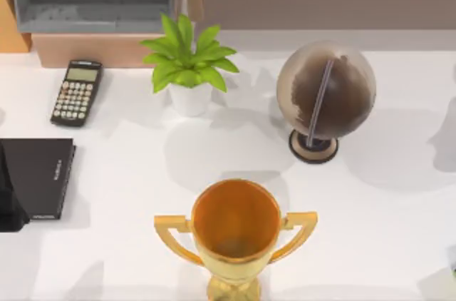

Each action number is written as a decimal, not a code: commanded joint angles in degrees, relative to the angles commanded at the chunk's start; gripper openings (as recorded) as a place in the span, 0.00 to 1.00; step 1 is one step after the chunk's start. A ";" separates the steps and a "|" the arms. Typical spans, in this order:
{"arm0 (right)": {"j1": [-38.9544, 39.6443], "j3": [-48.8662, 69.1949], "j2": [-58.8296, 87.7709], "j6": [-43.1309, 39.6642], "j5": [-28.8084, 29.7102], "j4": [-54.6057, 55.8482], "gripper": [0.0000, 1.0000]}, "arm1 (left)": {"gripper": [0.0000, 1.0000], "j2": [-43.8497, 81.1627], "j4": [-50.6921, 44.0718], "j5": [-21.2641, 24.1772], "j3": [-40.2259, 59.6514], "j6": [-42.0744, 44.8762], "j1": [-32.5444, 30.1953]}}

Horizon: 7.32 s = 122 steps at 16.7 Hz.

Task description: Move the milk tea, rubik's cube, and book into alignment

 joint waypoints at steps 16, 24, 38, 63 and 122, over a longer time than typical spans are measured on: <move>-1.99 -0.71 -18.87 -4.71 4.13 -60.43 1.00 | 1.00 0.00 0.00 0.00 0.00 0.00 0.00; 14.75 2.60 -34.28 -13.58 15.78 -113.87 1.00 | 1.00 0.00 0.00 0.00 0.00 0.00 0.00; 36.31 5.65 -43.58 -20.02 28.94 -139.59 1.00 | 1.00 0.00 0.00 0.00 0.00 0.00 0.00; 36.52 -5.64 -39.29 -19.74 28.92 -124.01 0.40 | 1.00 0.00 0.00 0.00 0.00 0.00 0.00; 46.16 54.14 -17.15 5.63 51.66 -66.16 0.00 | 1.00 0.00 0.00 0.00 0.00 0.00 0.00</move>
